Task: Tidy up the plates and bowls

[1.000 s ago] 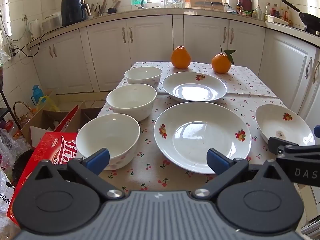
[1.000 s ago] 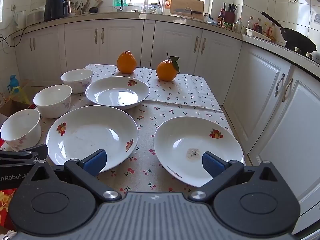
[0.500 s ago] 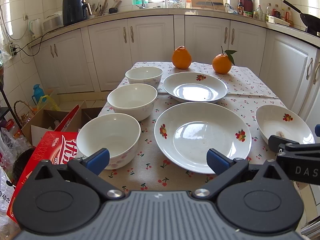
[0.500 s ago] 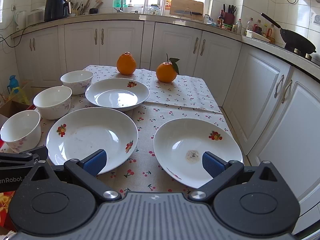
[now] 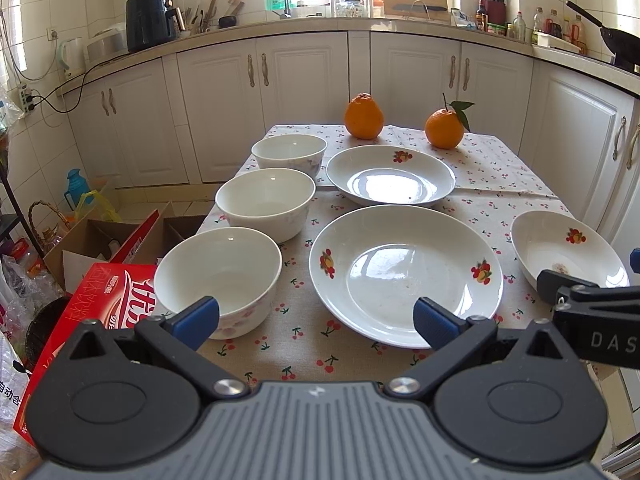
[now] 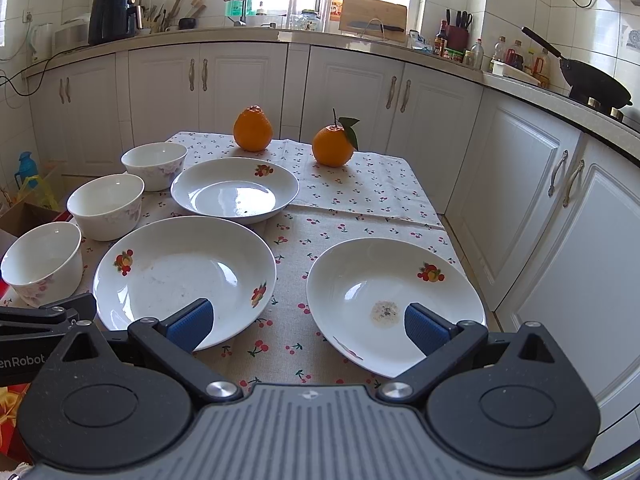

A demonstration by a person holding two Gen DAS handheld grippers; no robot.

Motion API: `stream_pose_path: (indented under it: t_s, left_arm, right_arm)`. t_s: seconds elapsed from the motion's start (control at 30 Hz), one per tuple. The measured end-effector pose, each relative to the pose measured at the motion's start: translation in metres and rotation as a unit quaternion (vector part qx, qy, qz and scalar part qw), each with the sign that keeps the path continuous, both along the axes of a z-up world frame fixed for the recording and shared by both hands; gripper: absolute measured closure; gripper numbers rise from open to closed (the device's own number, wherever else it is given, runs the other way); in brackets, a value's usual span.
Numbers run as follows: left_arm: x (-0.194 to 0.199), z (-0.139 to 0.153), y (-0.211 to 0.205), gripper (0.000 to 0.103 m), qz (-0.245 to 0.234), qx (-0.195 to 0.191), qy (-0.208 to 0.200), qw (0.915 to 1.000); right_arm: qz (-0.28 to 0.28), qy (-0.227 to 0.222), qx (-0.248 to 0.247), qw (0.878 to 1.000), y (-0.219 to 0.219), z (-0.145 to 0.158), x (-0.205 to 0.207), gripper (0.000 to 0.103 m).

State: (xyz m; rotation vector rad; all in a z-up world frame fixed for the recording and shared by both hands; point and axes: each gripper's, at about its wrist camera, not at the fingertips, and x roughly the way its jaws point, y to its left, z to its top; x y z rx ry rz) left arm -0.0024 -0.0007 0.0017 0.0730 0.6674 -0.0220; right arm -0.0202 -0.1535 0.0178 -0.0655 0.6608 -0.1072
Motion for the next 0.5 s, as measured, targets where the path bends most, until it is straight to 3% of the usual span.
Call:
stream_pose_path:
  t_s: [0.5]
  left_arm:
    - [0.0000, -0.0001, 0.0006, 0.000, 0.000, 0.000, 0.000, 1.0000]
  right_arm:
    - [0.000, -0.001, 0.001, 1.000, -0.0004, 0.0016, -0.0003, 0.000]
